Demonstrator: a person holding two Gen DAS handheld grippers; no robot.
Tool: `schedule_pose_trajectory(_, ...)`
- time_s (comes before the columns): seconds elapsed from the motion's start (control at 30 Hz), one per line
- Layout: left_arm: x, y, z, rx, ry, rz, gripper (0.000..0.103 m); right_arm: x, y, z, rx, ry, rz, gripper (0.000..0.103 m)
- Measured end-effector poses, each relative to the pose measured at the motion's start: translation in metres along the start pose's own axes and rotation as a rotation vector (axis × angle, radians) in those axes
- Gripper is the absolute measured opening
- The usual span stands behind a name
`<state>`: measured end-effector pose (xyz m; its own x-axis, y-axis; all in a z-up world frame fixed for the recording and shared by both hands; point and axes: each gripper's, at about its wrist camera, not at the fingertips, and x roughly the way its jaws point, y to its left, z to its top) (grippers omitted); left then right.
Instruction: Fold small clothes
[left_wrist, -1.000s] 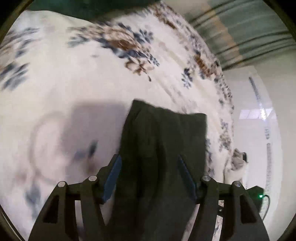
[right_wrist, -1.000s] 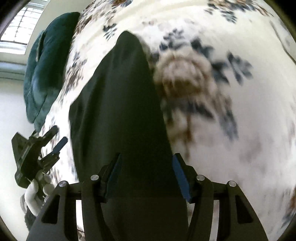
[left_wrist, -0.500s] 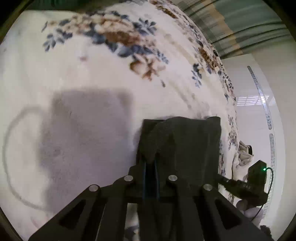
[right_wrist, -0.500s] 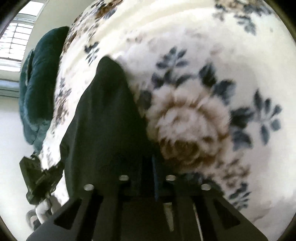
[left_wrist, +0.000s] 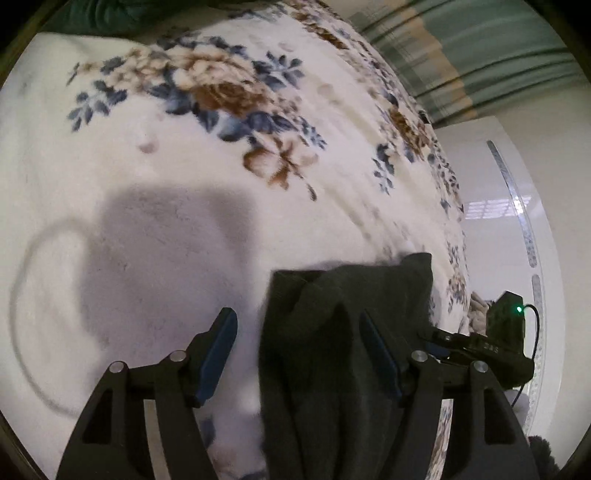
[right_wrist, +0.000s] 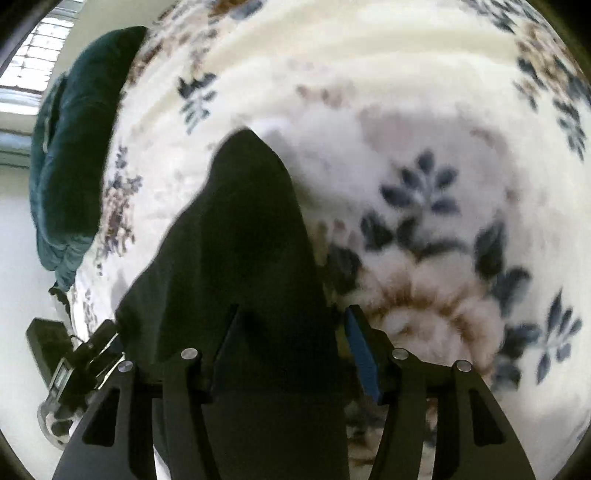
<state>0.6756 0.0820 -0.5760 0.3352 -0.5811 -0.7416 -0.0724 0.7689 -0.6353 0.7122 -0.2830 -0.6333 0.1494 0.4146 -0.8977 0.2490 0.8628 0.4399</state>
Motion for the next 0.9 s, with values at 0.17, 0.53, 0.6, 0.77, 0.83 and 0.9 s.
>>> schedule_pose_trajectory(0.17,-0.054,-0.022,-0.046,0.063,-0.032,-0.015,0.066,-0.037,0.003,-0.062,-0.049,0.025,0.011,0.059)
schedule_pose_trajectory(0.53,-0.162,-0.023,-0.262,-0.064,0.164,0.04,0.066,-0.098,-0.074,-0.32,0.024,0.29,0.001,0.063)
schedule_pose_trajectory(0.6,-0.167,-0.013,-0.305,-0.105,0.221,0.06,0.066,-0.093,-0.099,-0.371,0.079,0.348,0.026,0.063)
schedule_pose_trajectory(0.77,-0.149,0.01,-0.398,-0.176,0.347,0.087,0.066,-0.069,-0.147,-0.451,0.167,0.387,0.06,0.063)
schedule_pose_trajectory(0.83,-0.137,0.011,-0.422,-0.163,0.371,0.114,0.066,-0.056,-0.158,-0.469,0.177,0.379,0.14,0.063)
schedule_pose_trajectory(0.9,-0.129,0.004,-0.435,-0.142,0.365,0.095,0.066,-0.047,-0.167,-0.482,0.173,0.364,0.183,0.063)
